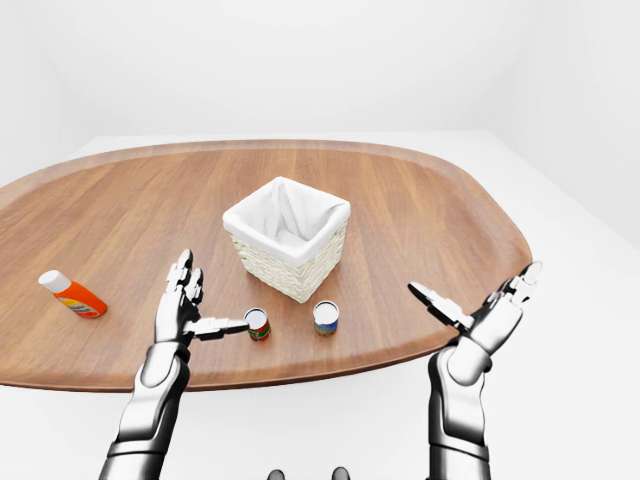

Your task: Pick up the alphabet soup and the cream cheese box, and put them in the basket.

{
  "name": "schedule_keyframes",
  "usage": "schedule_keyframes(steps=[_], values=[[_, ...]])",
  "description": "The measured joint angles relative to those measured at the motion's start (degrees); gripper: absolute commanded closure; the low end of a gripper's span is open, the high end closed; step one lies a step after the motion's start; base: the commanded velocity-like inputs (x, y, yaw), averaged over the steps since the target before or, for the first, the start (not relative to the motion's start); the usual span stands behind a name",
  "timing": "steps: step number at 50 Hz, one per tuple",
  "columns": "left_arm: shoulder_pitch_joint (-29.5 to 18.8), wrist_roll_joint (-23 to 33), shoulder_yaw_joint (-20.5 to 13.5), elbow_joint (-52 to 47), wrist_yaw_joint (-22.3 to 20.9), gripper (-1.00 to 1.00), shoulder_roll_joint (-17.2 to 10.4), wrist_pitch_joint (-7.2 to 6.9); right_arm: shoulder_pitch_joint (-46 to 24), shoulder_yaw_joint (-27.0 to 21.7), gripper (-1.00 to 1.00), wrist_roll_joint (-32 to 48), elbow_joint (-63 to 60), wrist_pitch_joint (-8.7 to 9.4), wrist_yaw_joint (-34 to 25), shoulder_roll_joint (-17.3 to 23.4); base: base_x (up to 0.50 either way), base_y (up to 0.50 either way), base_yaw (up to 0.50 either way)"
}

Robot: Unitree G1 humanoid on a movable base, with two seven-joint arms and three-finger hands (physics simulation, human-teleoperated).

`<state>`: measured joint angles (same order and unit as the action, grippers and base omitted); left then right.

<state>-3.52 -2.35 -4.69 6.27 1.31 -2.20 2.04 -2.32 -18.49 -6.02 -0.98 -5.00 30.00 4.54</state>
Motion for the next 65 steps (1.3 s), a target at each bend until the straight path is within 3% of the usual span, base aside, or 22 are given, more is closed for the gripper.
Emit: schedule_keyframes(steps=[41,65], values=[[-0.46,-0.73,-0.15,1.41,-0.27,-1.00,-0.21,0.69,0.23,0.23,-1.00,0.35,0.02,0.00,0.00,-0.10,0.00,0.00,0.00],[-0.48,-0.61,-0.25,1.31,0.05,-1.00,-0.24,0.33,0.08,0.21,-1.00,1.13,0.64,0.00,0.00,0.07,0.02,0.00,0.00]])
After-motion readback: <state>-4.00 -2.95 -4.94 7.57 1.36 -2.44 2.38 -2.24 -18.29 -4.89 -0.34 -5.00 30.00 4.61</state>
